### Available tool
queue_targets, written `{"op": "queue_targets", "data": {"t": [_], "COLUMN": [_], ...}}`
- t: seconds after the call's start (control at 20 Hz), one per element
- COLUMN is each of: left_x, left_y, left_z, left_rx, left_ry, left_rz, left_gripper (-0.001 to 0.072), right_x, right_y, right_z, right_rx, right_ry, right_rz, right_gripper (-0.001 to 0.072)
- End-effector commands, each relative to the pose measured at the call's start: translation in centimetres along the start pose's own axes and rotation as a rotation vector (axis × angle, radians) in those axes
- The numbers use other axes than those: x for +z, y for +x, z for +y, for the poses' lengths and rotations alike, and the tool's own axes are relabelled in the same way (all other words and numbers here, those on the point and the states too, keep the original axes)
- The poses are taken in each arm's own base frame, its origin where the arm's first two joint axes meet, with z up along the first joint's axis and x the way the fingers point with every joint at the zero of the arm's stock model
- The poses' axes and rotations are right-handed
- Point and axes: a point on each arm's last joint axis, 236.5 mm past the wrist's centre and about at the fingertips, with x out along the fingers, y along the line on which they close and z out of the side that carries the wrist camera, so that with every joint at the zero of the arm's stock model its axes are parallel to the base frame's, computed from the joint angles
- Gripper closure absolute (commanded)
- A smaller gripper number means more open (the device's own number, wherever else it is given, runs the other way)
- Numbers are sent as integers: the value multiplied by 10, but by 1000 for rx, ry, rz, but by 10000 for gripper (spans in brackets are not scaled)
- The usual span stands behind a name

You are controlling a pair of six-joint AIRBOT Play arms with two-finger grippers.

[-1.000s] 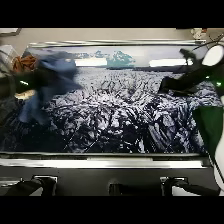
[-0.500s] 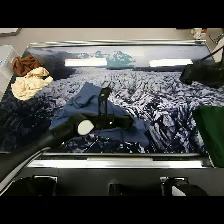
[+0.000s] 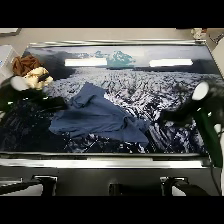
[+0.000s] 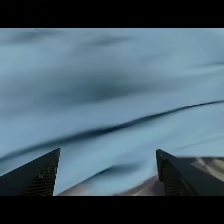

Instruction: Fold the clothes and pants, and hang the long-sleeved shirts on hangers.

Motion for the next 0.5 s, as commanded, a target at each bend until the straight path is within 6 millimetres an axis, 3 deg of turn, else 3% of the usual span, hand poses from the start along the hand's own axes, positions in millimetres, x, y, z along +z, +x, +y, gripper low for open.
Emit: {"op": "queue_targets", "data": {"t": [0.0,0.1,0.2,0.45], "left_x": [-60,-76,-75,-77], "left_y": [-9,5,20,58], "left_z": [100,111,112,103], "left_rx": [-56,-164,-231,-217], "left_ry": [-286,-408,-465,-438], "left_rz": [113,109,62,43], "left_gripper": [-11,-11,-11,-10], "right_x": [-38,-37,-37,-32], "right_y": [59,73,77,81], "right_z": [46,44,43,46], "right_rx": [263,267,266,286], "right_ry": [5,27,26,33], "right_rz": [123,112,113,91], "right_gripper": [2,2,2,3]}}
